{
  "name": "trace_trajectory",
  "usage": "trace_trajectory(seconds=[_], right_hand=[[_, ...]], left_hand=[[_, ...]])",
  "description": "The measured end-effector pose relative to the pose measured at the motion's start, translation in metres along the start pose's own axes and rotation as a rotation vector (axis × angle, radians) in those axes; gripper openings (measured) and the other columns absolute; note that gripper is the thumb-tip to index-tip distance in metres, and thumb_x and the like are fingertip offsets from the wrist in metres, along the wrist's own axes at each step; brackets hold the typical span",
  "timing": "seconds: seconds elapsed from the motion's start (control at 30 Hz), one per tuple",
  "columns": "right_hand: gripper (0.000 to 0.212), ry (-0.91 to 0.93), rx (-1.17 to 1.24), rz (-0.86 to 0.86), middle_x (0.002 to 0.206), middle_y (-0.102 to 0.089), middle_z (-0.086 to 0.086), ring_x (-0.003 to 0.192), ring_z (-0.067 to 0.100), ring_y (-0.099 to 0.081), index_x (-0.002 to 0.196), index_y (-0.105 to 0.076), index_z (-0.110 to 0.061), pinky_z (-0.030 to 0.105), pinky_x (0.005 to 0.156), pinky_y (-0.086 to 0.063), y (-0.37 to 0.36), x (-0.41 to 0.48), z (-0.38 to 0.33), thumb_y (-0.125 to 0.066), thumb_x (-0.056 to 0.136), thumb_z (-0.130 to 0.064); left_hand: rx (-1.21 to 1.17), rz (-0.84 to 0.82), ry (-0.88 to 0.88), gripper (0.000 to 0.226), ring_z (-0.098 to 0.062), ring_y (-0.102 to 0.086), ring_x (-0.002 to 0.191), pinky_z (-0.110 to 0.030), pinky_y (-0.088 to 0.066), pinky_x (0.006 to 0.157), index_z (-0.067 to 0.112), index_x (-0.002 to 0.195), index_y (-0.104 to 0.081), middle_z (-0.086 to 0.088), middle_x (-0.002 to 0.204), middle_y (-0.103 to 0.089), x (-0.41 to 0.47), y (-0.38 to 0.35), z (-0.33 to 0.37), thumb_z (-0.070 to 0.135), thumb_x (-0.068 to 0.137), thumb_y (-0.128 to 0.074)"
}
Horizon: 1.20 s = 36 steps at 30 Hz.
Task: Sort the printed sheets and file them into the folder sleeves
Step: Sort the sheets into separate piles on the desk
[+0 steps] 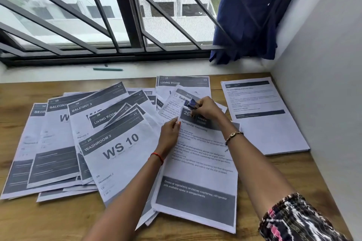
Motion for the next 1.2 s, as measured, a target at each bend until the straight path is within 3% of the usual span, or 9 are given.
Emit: trace_trajectory(seconds=[0.1,0.27,0.4,0.57,0.63,0.73,0.83,0.93,1.2], right_hand=[[0.025,0.023,0.003,-0.005,0.055,-0.047,0.001,0.051,0.010,-0.040,0.058,-0.056,-0.010,0.025,0.051,-0.030,0.002,0.002,0.002,-0.075,0.072,-0.001],[0.014,0.072,0.048,-0.010,0.065,-0.055,0.004,0.063,0.013,-0.046,0.076,-0.068,-0.002,0.027,0.060,-0.034,0.012,0.007,0.001,-0.079,0.068,-0.003],[0.040,0.032,-0.129,-0.024,0.094,-0.068,0.004,0.089,0.018,-0.056,0.105,-0.071,-0.015,0.035,0.085,-0.036,0.026,0.013,-0.005,-0.082,0.068,-0.011],[0.057,0.060,-0.189,-0.248,0.115,-0.065,0.005,0.101,0.015,-0.061,0.123,-0.060,-0.007,0.027,0.090,-0.050,0.037,0.015,-0.020,-0.053,0.073,0.020],[0.059,0.069,-0.304,-0.285,0.116,-0.066,0.002,0.105,0.015,-0.060,0.124,-0.060,-0.010,0.021,0.085,-0.050,0.037,0.014,-0.026,-0.048,0.074,0.018],[0.051,0.094,-0.429,-0.291,0.089,-0.057,-0.015,0.099,0.013,-0.056,0.124,-0.062,-0.010,0.010,0.065,-0.042,0.033,0.011,-0.035,-0.052,0.079,0.011],[0.044,0.136,-0.503,-0.233,0.086,-0.054,-0.014,0.108,0.015,-0.055,0.120,-0.064,-0.013,0.029,0.090,-0.040,0.027,0.015,-0.039,-0.056,0.081,0.005],[0.042,0.155,-0.590,-0.115,0.114,-0.063,-0.003,0.123,0.019,-0.047,0.118,-0.065,-0.019,0.056,0.113,-0.011,0.023,0.020,-0.040,-0.057,0.083,0.001],[0.039,0.168,-0.640,-0.181,0.117,-0.067,0.001,0.119,0.018,-0.048,0.115,-0.067,-0.018,0.049,0.110,-0.014,0.023,0.020,-0.044,-0.064,0.079,-0.002]], left_hand=[[-0.030,0.028,0.031,0.025,-0.030,-0.067,0.088,-0.051,-0.053,0.081,0.005,0.100,-0.070,-0.013,0.095,-0.071,0.006,0.002,0.004,0.011,0.096,-0.046],[-0.049,0.032,0.067,0.025,-0.030,-0.068,0.085,-0.049,-0.055,0.078,0.003,0.097,-0.071,-0.013,0.092,-0.071,0.011,0.001,0.007,0.010,0.095,-0.048],[-0.089,0.043,0.082,0.024,-0.027,-0.069,0.084,-0.045,-0.057,0.079,0.004,0.099,-0.070,-0.012,0.094,-0.071,0.010,-0.001,0.009,0.011,0.095,-0.048],[-0.110,0.054,0.077,0.022,-0.028,-0.068,0.085,-0.040,-0.057,0.077,0.004,0.098,-0.070,-0.014,0.096,-0.071,0.009,-0.001,0.013,0.011,0.096,-0.049],[-0.095,0.061,0.063,0.022,-0.027,-0.068,0.084,-0.041,-0.057,0.078,0.005,0.097,-0.071,-0.012,0.093,-0.071,0.009,-0.001,0.012,0.011,0.095,-0.050],[-0.075,0.070,0.042,0.021,-0.026,-0.068,0.084,-0.042,-0.057,0.078,0.007,0.095,-0.072,-0.006,0.088,-0.071,0.010,-0.001,0.012,0.011,0.094,-0.051],[-0.084,0.068,0.028,0.020,-0.024,-0.068,0.083,-0.041,-0.057,0.078,0.008,0.094,-0.072,-0.005,0.088,-0.070,0.008,0.000,0.014,0.010,0.094,-0.052],[-0.106,0.075,-0.001,0.020,-0.025,-0.068,0.085,-0.042,-0.056,0.079,0.009,0.096,-0.072,-0.005,0.089,-0.070,0.007,-0.001,0.014,0.009,0.093,-0.052],[-0.089,0.072,-0.024,0.020,-0.023,-0.067,0.084,-0.037,-0.057,0.077,0.009,0.097,-0.071,-0.003,0.091,-0.069,0.007,-0.001,0.012,0.011,0.095,-0.051]])
Point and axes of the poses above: each hand's wrist, its own x-axis towards the middle knuckle, its own y-axis out of the back of the hand, z = x × y, the point moved 1 cm from there along x, towards the middle knuckle
